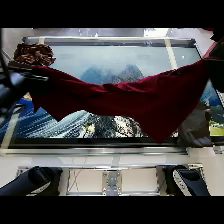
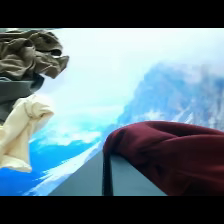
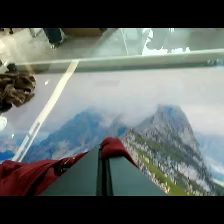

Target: Fold the shirts.

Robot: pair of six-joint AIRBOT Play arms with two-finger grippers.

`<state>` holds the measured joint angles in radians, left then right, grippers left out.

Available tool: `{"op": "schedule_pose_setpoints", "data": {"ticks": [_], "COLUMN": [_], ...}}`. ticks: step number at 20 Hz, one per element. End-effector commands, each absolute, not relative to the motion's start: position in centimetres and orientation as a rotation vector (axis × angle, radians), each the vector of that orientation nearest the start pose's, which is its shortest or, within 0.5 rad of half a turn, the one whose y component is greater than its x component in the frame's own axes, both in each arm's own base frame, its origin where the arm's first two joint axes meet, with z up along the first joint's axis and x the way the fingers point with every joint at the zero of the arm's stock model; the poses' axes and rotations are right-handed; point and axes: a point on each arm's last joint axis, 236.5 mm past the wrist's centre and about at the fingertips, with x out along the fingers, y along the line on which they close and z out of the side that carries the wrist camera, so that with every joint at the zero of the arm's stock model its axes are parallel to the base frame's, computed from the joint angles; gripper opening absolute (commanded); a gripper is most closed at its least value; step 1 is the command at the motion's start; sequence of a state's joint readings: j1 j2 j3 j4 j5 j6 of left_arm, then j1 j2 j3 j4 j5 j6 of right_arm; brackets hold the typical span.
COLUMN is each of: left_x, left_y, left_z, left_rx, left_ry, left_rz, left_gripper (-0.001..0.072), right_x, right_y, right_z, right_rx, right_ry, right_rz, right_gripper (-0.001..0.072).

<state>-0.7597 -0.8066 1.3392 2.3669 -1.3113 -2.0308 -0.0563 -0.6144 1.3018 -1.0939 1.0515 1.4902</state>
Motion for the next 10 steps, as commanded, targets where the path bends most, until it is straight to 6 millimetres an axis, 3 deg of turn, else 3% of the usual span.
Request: {"op": "schedule_pose_setpoints", "data": {"ticks": [1,6,8,10], "left_x": [36.2,44.7,47.6,49.5], "left_y": [-7.4,-5.4,-4.4,-4.2], "left_z": [24.1,7.3,2.1,-1.1], "left_rx": [0.421,0.504,0.515,0.506], "left_ry": [0.628,0.980,1.020,1.022], "left_rz": [0.128,0.132,0.125,0.108], "left_gripper": [0.0005,0.0004,0.0004,0.0006], "right_x": [33.5,40.8,43.1,45.3], "right_y": [9.1,9.9,9.6,9.0], "right_z": [25.5,10.9,6.5,3.0], "right_rx": [0.301,0.301,0.339,0.366], "right_ry": [0.581,0.786,0.824,0.843], "right_rz": [0.349,0.306,0.260,0.212], "right_gripper": [0.0018,0.0019,0.0019,0.0019]}}
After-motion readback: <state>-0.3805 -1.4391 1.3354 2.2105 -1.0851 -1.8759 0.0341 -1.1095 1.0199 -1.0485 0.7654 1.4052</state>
